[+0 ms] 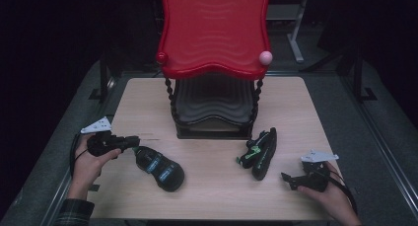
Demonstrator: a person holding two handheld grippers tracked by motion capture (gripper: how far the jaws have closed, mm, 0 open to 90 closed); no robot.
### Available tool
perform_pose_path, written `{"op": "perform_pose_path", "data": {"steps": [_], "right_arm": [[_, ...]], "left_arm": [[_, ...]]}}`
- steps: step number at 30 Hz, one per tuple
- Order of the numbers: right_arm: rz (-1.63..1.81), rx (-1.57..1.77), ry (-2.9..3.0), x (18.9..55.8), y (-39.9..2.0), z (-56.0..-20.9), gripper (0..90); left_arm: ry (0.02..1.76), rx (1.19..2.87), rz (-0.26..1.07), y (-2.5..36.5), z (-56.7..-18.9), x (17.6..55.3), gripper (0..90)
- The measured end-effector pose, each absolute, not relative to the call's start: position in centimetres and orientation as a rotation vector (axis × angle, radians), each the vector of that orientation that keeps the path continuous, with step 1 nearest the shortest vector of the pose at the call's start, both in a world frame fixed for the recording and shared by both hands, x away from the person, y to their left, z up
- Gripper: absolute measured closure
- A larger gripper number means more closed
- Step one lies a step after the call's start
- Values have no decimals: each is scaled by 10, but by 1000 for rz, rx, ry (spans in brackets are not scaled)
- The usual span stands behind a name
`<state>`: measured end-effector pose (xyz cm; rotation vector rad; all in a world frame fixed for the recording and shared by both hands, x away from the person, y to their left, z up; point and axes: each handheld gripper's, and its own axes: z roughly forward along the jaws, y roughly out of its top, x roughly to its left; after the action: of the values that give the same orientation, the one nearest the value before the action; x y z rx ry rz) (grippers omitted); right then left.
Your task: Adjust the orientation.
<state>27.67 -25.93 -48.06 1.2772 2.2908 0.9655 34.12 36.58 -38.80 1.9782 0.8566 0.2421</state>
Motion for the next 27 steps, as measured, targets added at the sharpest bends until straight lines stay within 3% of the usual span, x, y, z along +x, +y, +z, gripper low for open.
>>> {"op": "perform_pose_path", "data": {"steps": [5,14,27], "right_arm": [[965,1277,2291,277,-259,-481,34],[965,1276,2291,277,-259,-481,33],[965,1276,2291,277,-259,-481,33]], "left_arm": [[859,1968,232,365,-384,356,900],[912,2098,176,347,-415,383,900],[959,2164,106,348,-441,385,900]]}}
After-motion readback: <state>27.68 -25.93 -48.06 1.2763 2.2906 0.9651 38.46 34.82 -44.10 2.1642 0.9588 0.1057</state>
